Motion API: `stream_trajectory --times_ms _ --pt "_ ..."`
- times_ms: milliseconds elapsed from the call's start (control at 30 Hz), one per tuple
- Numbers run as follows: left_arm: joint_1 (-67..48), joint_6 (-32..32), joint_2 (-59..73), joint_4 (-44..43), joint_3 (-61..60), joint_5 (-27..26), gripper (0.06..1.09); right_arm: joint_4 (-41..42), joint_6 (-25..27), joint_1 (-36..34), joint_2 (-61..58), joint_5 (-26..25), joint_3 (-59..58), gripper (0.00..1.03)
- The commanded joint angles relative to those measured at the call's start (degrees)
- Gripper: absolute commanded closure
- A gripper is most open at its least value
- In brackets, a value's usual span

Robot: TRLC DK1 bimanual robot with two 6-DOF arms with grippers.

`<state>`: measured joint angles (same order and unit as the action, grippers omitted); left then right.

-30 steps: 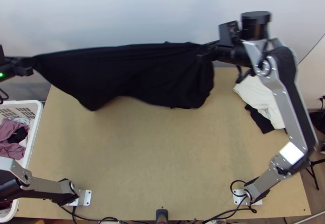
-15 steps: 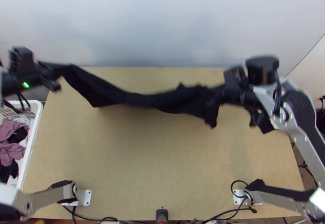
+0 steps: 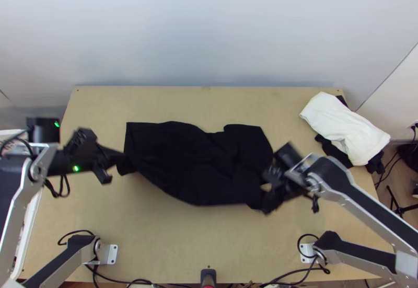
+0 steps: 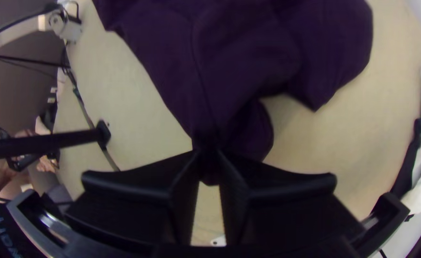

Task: Fold the t-shirt

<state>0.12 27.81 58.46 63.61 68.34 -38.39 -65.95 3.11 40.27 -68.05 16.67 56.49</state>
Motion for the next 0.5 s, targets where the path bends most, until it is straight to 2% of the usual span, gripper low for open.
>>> stream_trajectory --times_ms 0,100,200,367,467 --pt "-2.14 2.69 -5.28 0.46 -10.86 2.36 1.04 -6.47 5.23 4.11 -2.96 0.3 -12.9 0.33" --pt "-2.05 2.86 -5.55 0.63 -11.56 2.62 1.04 -7.17 5.23 1.13 -2.09 0.3 -11.31 0.14" --pt "-2.05 3.04 -6.25 0.72 -12.09 3.32 1.04 -11.04 8.05 -2.92 -1.03 0.56 -7.09 0.07" --pt "1.29 5.32 -7.22 1.95 -11.65 4.2 1.04 -12.09 8.66 -12.15 -0.15 1.09 1.43 0.07" --pt "1.2 5.15 -7.74 2.22 -11.65 4.11 1.04 -12.18 6.29 -11.97 -0.59 4.52 4.33 0.12"
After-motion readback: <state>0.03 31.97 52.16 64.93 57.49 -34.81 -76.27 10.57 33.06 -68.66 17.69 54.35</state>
